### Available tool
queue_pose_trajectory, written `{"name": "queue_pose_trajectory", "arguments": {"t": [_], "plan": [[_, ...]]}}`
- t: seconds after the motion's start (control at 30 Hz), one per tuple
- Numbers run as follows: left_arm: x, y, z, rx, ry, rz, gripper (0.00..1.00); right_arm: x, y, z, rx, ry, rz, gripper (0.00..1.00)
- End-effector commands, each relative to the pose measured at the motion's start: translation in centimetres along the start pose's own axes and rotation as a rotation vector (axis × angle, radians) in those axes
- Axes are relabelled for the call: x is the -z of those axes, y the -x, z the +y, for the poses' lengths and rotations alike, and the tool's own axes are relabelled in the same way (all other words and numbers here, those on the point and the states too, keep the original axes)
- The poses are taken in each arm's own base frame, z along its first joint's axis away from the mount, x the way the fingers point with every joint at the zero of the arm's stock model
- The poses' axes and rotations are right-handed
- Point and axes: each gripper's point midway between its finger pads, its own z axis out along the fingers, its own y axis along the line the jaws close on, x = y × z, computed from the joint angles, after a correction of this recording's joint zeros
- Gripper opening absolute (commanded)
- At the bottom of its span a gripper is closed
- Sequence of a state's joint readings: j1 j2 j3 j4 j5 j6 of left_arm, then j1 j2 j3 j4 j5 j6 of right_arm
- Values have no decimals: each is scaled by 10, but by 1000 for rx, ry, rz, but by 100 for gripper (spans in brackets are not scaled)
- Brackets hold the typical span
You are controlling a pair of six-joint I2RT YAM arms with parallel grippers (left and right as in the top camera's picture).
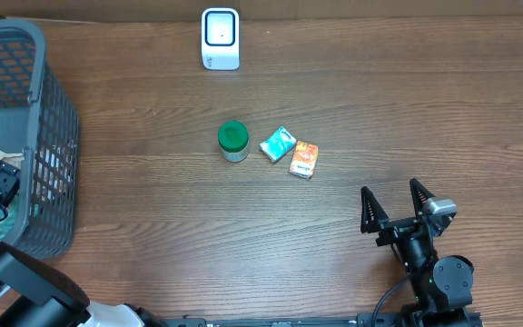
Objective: Scan the item barcode
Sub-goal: 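Reach the left gripper into the basket and grasp the Pantree bag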
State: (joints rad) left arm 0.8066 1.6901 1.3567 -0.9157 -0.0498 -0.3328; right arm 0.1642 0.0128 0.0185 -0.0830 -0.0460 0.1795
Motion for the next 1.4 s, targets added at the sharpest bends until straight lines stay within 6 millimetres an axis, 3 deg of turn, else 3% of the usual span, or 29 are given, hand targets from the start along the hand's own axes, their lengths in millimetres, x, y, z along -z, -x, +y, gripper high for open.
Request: {"name": "queue_pose_trajectory", "arguments": {"t": [0.0,0.37,0.9,1.37], "plan": [[-4,0,1,-29,8,-4,90,0,-2,-1,2,-1,-3,100],[-8,5,-1,-46,3,-18,91,0,-2,-1,2,-1,-3,100],[-33,11,-12,-84,-35,-10,92,0,-2,-1,2,-1,-3,100],[-90,10,-26,-120,-65,36,88,0,-2,-1,2,-1,-3,100]]}}
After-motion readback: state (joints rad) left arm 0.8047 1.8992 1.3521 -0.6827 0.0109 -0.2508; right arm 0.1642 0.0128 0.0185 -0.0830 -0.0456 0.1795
